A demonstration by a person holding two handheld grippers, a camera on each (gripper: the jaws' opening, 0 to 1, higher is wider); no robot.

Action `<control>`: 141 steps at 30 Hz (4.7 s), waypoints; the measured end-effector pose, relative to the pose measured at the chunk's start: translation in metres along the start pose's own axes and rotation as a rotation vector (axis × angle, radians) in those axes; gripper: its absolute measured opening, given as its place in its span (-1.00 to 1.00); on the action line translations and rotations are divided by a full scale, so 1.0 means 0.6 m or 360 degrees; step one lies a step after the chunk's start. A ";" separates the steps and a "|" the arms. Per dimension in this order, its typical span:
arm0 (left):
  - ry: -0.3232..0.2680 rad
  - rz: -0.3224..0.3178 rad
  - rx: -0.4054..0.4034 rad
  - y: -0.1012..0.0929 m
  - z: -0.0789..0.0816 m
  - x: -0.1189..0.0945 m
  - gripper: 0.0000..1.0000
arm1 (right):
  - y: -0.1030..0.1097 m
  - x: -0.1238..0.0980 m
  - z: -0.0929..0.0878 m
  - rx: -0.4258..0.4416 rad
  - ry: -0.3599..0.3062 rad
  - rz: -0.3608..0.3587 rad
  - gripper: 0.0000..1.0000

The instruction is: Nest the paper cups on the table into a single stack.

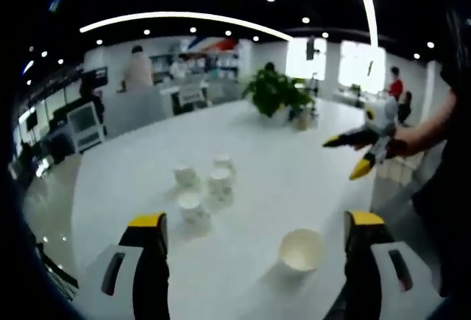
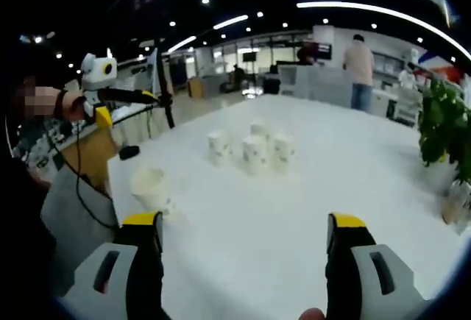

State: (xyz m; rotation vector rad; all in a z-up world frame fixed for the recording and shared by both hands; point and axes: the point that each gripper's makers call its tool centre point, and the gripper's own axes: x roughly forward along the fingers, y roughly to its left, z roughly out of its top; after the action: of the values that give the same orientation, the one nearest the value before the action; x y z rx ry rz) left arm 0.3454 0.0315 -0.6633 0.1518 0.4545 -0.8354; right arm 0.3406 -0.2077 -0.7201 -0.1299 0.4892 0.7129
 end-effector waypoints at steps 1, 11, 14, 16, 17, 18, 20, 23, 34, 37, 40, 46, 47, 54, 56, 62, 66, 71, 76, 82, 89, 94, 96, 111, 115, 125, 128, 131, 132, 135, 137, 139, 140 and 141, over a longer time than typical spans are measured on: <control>0.0008 0.0002 0.0004 0.001 -0.004 -0.001 0.98 | -0.001 0.003 0.003 -0.0020 0.0006 0.0005 0.80; -0.0031 0.0023 -0.0068 0.012 -0.018 -0.009 0.98 | -0.034 0.043 0.038 -0.0142 0.0045 0.0040 0.78; -0.0033 0.0031 -0.0095 0.014 -0.024 -0.010 0.98 | -0.040 0.056 0.049 -0.0199 0.0059 0.0061 0.76; -0.0040 0.0041 -0.0099 0.017 -0.027 -0.010 0.98 | -0.039 0.066 0.059 -0.0234 0.0065 0.0091 0.75; -0.0044 0.0043 -0.0105 0.018 -0.029 -0.010 0.98 | -0.038 0.074 0.063 -0.0244 0.0070 0.0104 0.75; -0.0045 0.0045 -0.0105 0.019 -0.032 -0.009 0.98 | -0.038 0.080 0.065 -0.0244 0.0075 0.0116 0.74; -0.0034 0.0056 -0.0105 0.021 -0.039 -0.007 0.98 | -0.035 0.094 0.071 -0.0266 0.0076 0.0152 0.72; -0.0028 0.0061 -0.0122 0.018 -0.046 -0.006 0.98 | -0.025 0.116 0.084 -0.0342 0.0078 0.0209 0.71; 0.0009 0.0046 -0.0157 0.010 -0.071 0.007 0.98 | 0.007 0.189 0.120 -0.0474 0.0066 0.0380 0.70; 0.0001 0.0052 -0.0172 0.010 -0.070 0.010 0.98 | 0.016 0.207 0.129 -0.0503 0.0064 0.0421 0.69; -0.0014 0.0066 -0.0198 0.012 -0.069 0.013 0.98 | 0.029 0.235 0.135 -0.0547 0.0079 0.0474 0.69; -0.0009 0.0062 -0.0207 0.013 -0.073 0.014 0.98 | 0.047 0.279 0.151 -0.0579 0.0070 0.0534 0.66; -0.0005 0.0062 -0.0206 0.013 -0.073 0.014 0.98 | 0.050 0.288 0.153 -0.0583 0.0072 0.0545 0.66; -0.0011 0.0108 -0.0232 0.029 -0.083 0.004 0.98 | 0.075 0.326 0.167 -0.0629 0.0066 0.0619 0.62; -0.0028 0.0127 -0.0248 0.035 -0.084 0.002 0.98 | 0.079 0.340 0.165 -0.0644 0.0076 0.0636 0.60; -0.0037 0.0159 -0.0263 0.041 -0.087 0.000 0.97 | 0.095 0.366 0.169 -0.0674 0.0081 0.0678 0.51; -0.0021 0.0150 -0.0244 0.041 -0.089 -0.001 0.97 | 0.108 0.381 0.169 -0.0664 0.0086 0.0724 0.45; -0.0018 0.0164 -0.0239 0.046 -0.085 -0.001 0.96 | 0.121 0.404 0.169 -0.0685 0.0089 0.0762 0.37; -0.0020 0.0185 -0.0253 0.050 -0.082 -0.002 0.95 | 0.126 0.428 0.166 -0.0704 0.0099 0.0782 0.28; -0.0026 0.0192 -0.0265 0.051 -0.083 0.001 0.93 | 0.135 0.444 0.165 -0.0729 0.0125 0.0792 0.15; -0.0033 0.0198 -0.0285 0.050 -0.087 0.007 0.91 | 0.129 0.474 0.148 -0.0745 0.0195 0.0795 0.08; -0.0029 0.0206 -0.0301 0.049 -0.093 0.004 0.90 | 0.124 0.486 0.138 -0.0737 0.0242 0.0783 -0.01; -0.0034 0.0214 -0.0304 0.048 -0.093 0.004 0.90 | 0.121 0.485 0.135 -0.0754 0.0256 0.0773 -0.04; -0.0017 0.0215 -0.0322 0.045 -0.099 0.006 0.88 | 0.123 0.495 0.120 -0.0731 0.0299 0.0828 -0.30; -0.0008 0.0223 -0.0319 0.047 -0.100 0.003 0.88 | 0.125 0.495 0.118 -0.0732 0.0300 0.0838 -0.31; -0.0037 0.0252 -0.0319 0.055 -0.086 -0.009 0.87 | 0.122 0.484 0.135 -0.0737 0.0254 0.0832 -0.31; -0.0038 0.0251 -0.0306 0.052 -0.079 -0.011 0.87 | 0.123 0.474 0.146 -0.0734 0.0230 0.0828 -0.31; -0.0031 0.0250 -0.0273 0.050 -0.072 -0.015 0.87 | 0.120 0.461 0.158 -0.0745 0.0207 0.0818 -0.31; -0.0039 0.0251 -0.0273 0.051 -0.069 -0.016 0.88 | 0.120 0.456 0.164 -0.0732 0.0195 0.0817 -0.31; -0.0035 0.0248 -0.0249 0.048 -0.063 -0.020 0.87 | 0.115 0.440 0.177 -0.0728 0.0163 0.0803 -0.31; -0.0040 0.0248 -0.0242 0.046 -0.059 -0.022 0.87 | 0.118 0.424 0.185 -0.0720 0.0156 0.0800 -0.31; -0.0044 0.0252 -0.0239 0.045 -0.054 -0.026 0.87 | 0.114 0.411 0.194 -0.0692 0.0142 0.0782 -0.31; -0.0051 0.0253 -0.0242 0.043 -0.051 -0.027 0.87 | 0.113 0.405 0.198 -0.0681 0.0131 0.0778 -0.31; -0.0057 0.0255 -0.0236 0.041 -0.047 -0.029 0.87 | 0.107 0.402 0.200 -0.0675 0.0120 0.0772 -0.31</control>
State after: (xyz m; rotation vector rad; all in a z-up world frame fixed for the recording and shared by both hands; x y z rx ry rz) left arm 0.3444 0.0686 -0.6821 0.0359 0.4628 -0.6436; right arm 0.5016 0.0177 -0.7251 -0.4466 0.4387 1.2875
